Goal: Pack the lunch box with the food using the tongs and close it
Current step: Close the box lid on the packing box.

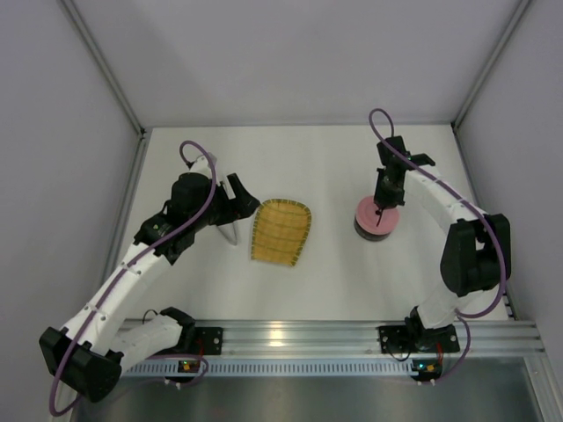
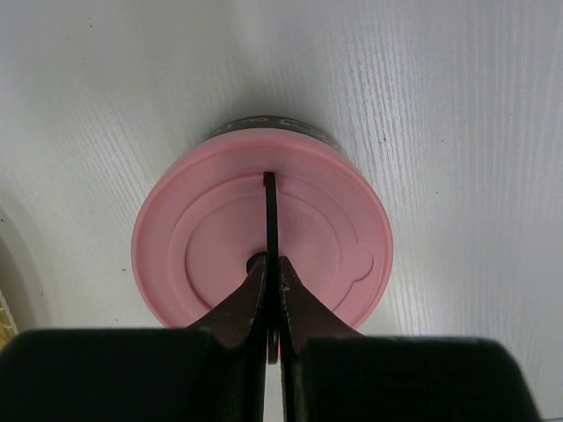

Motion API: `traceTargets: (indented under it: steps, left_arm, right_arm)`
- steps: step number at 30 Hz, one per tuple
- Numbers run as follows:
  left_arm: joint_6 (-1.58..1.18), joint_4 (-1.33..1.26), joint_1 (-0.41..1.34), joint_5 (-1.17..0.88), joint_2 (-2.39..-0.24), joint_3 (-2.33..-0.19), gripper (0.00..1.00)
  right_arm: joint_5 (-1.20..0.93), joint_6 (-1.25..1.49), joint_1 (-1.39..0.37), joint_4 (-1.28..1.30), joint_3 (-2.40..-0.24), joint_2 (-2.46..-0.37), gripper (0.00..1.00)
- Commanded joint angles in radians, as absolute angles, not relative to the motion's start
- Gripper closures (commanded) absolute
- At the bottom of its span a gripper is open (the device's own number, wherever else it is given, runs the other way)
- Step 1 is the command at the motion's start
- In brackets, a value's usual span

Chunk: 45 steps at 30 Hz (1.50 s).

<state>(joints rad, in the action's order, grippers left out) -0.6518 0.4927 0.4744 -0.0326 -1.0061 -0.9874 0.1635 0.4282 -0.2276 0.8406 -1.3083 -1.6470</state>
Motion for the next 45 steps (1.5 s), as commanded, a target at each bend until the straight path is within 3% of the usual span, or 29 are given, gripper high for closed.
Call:
traceTargets:
  steps: [1, 15, 40, 45]
  left_arm:
    - [-0.643, 0.465, 0.477, -0.029, -1.008, -0.999, 0.12]
    - [-0.641, 0.463, 0.477, -0.031, -1.011, -0.996, 0.12]
    - [-0.627, 0.476, 0.476, -0.02, -1.011, -0.993, 0.12]
    - [-0.629, 0.472, 0.476, -0.02, -1.012, -0.992, 0.12]
  right_arm:
    - [0.242, 0.414, -0.242, 0.808, -1.301, -1.617, 1.0]
    - [0.245, 0.397, -0.262, 0.815, -1.327, -1.574, 1.0]
    - [0.216, 0.442, -0.265, 0.696, -1.164, -1.605, 1.0]
    - [0.201, 0.442, -0.264, 0.692, -1.155, -1.583, 0.8]
